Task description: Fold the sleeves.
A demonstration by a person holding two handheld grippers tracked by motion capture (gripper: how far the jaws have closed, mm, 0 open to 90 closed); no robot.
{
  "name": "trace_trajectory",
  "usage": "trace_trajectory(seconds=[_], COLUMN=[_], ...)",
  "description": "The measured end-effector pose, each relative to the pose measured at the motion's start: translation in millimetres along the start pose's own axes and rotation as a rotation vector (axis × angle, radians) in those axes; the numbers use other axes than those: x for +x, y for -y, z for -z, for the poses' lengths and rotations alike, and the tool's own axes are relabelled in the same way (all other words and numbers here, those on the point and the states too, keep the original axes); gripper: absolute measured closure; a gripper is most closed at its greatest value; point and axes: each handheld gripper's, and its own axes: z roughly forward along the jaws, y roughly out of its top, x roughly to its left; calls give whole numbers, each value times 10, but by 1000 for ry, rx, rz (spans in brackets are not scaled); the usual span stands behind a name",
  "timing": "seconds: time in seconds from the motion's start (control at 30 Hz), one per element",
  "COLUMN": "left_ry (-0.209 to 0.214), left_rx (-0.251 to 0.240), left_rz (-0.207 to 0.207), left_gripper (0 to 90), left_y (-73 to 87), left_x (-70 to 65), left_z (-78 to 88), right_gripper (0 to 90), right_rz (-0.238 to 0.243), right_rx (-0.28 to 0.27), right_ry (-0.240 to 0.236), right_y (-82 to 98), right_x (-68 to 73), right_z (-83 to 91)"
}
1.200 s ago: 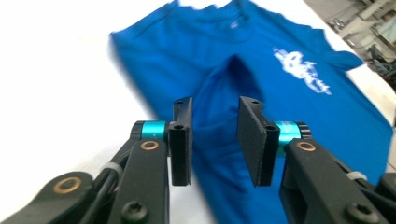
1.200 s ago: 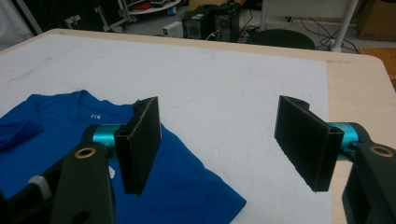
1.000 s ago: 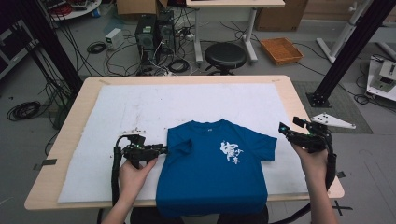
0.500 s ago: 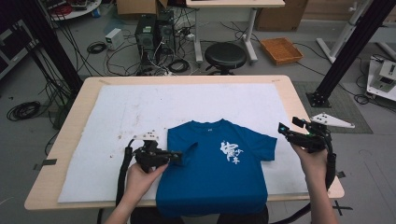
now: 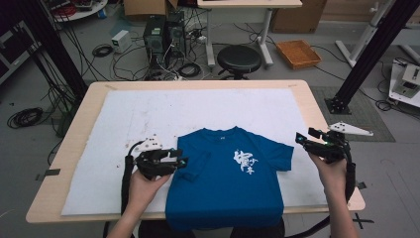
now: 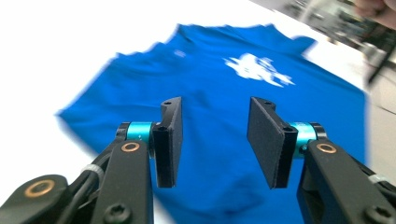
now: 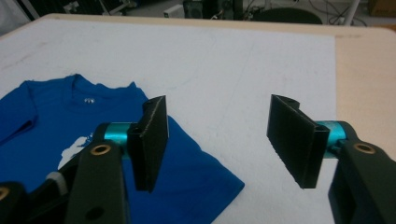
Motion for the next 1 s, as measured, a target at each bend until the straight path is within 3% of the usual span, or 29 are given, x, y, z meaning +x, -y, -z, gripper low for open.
trace_trajectory(seconds=[0.03,0.1,0.13,0.17,0.2,0.23,0.27,0.3,0.43,0.6,0.83,1.0], left_ry=[-46,-117,-117,-164,-164,-220,-220,-252,-267,-260,-250,-253], left_rx=[-31,-47,-47,-52,-52,-52,-52,-68,-80,-84,-79,-69], left_rz=[-5,-19,-19,-29,-29,-29,-29,-14,3,12,19,35], left_gripper=[542,518,505,498,484,457,448,448,448,447,446,440], left_y=[11,31,31,55,55,81,81,113,146,166,180,187], left_x=[62,146,146,211,211,277,277,339,388,404,408,421], left_z=[68,144,144,195,195,243,243,291,333,349,339,324], right_gripper=[392,393,396,405,417,434,457,507,587,614,692,889], right_rz=[-8,-19,-25,-33,-37,-46,-47,-43,-59,-63,-19,30], right_rx=[12,33,42,49,56,71,81,100,158,204,273,261], right_ry=[1,9,15,17,18,18,18,15,8,23,46,49], right_y=[16,54,74,95,112,140,157,186,276,335,397,394], right_x=[-10,-38,-53,-73,-89,-111,-122,-144,-205,-247,-241,-195], right_z=[-21,-68,-89,-114,-132,-165,-188,-226,-342,-448,-605,-587])
